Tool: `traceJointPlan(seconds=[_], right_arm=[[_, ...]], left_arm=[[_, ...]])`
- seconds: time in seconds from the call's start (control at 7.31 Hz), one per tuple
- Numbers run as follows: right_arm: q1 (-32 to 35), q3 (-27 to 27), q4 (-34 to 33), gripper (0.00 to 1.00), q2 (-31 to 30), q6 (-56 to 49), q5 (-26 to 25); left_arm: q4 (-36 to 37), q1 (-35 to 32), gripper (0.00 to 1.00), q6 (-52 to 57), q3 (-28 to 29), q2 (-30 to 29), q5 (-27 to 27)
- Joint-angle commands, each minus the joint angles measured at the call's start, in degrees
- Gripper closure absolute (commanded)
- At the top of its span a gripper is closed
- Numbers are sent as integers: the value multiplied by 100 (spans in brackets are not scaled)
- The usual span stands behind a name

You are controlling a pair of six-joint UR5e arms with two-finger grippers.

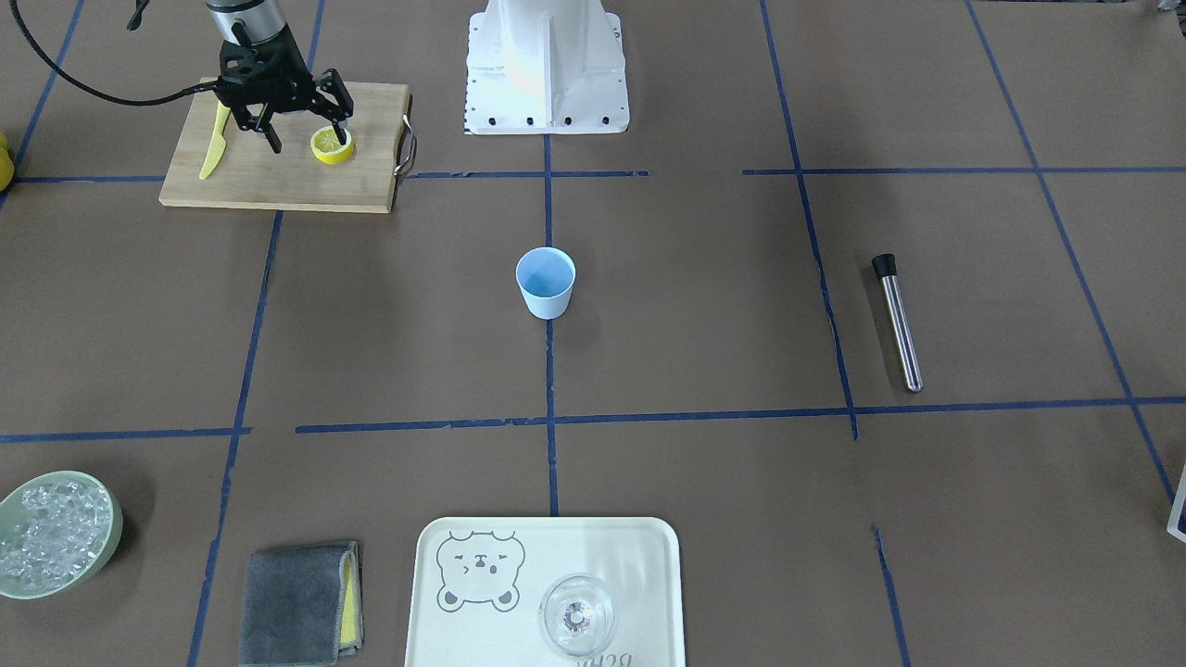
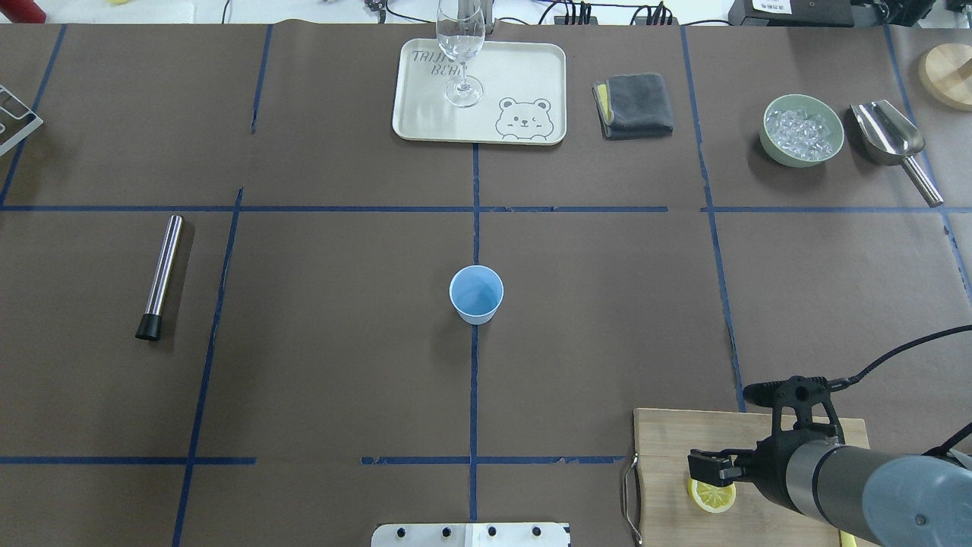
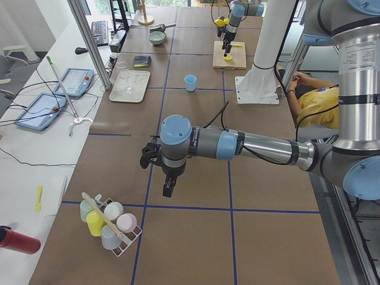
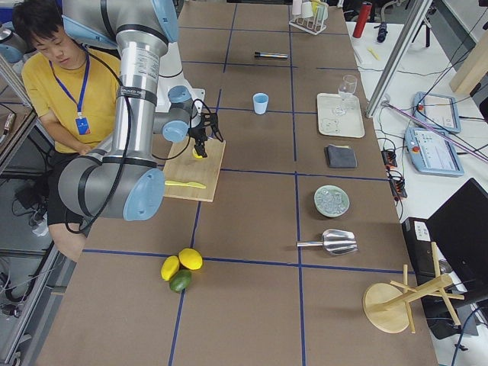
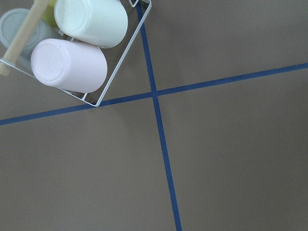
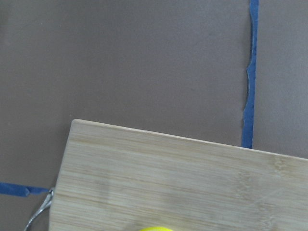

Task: Squeeze lemon into cup
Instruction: 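Lower the right gripper and grasp the yellow lemon slice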

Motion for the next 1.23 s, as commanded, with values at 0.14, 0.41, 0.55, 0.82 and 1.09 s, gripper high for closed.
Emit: traceJointPlan(seconds=[0.14, 0.41, 0.55, 0.82, 1.09], right_arm=[[-192, -279, -399, 0, 341, 293, -97], [-237, -262, -364, 0, 341, 374, -176], [-272, -280, -128, 0, 297, 383, -176], [-299, -289, -82, 3, 279, 400, -185], [-299, -297, -82, 9, 174, 401, -194]], left_arm=[[0, 0, 0, 0, -54, 24, 0], [0, 0, 0, 0, -72, 24, 0], [0, 0, 0, 0, -72, 24, 0], [0, 0, 0, 0, -72, 24, 0], [0, 0, 0, 0, -89, 24, 0]])
